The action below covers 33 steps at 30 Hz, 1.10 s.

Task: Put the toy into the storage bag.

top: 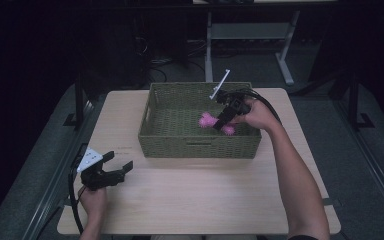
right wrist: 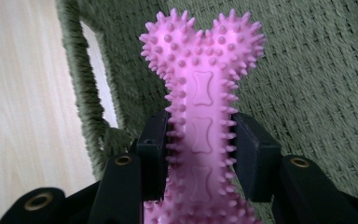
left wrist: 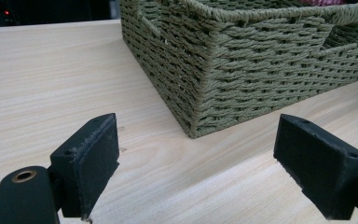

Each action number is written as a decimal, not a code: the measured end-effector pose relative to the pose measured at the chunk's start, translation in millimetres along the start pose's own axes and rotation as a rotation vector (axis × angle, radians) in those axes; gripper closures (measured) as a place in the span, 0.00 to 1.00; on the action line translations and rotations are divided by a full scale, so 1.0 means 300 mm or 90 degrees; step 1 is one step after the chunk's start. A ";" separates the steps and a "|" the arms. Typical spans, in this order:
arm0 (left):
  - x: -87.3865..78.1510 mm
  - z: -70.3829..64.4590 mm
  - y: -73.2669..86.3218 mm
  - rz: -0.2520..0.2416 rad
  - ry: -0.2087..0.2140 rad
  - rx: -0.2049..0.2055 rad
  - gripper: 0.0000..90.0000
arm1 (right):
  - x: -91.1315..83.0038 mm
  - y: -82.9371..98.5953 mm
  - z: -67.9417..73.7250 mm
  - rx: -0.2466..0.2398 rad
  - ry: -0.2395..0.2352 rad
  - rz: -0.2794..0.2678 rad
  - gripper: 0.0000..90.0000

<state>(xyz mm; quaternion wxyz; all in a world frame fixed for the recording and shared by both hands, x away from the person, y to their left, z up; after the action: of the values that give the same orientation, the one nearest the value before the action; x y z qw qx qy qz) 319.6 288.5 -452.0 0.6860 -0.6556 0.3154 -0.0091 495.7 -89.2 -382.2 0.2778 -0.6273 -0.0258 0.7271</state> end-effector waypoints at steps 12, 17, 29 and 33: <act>0.002 -0.002 -0.001 -0.002 0.000 0.003 0.15 | 0.048 0.019 -0.014 0.014 -0.009 0.011 0.64; 0.001 -0.001 -0.002 -0.002 -0.002 0.004 0.15 | 0.059 0.018 -0.020 0.022 -0.010 0.016 0.64; 0.000 -0.001 -0.002 -0.005 -0.003 0.003 0.15 | 0.082 0.014 -0.023 0.026 -0.013 0.021 0.64; 0.000 -0.001 -0.002 -0.005 -0.002 0.003 0.15 | 0.086 0.015 -0.024 0.028 -0.022 0.018 0.64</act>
<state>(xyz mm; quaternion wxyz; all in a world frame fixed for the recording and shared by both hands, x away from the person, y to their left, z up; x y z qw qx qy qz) 319.8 288.0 -451.4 0.6881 -0.6551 0.3118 -0.0113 499.2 -84.1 -408.6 0.2803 -0.6088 -0.0058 0.7422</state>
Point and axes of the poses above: each handheld gripper's, and its own axes: x roughly forward along the jaws, y roughly out of its underside, z roughly to its left, the point moved 4 cm from there along x, roughly forward along the jaws, and after that the axes turned 4 degrees about -y, right-handed, at the moved point
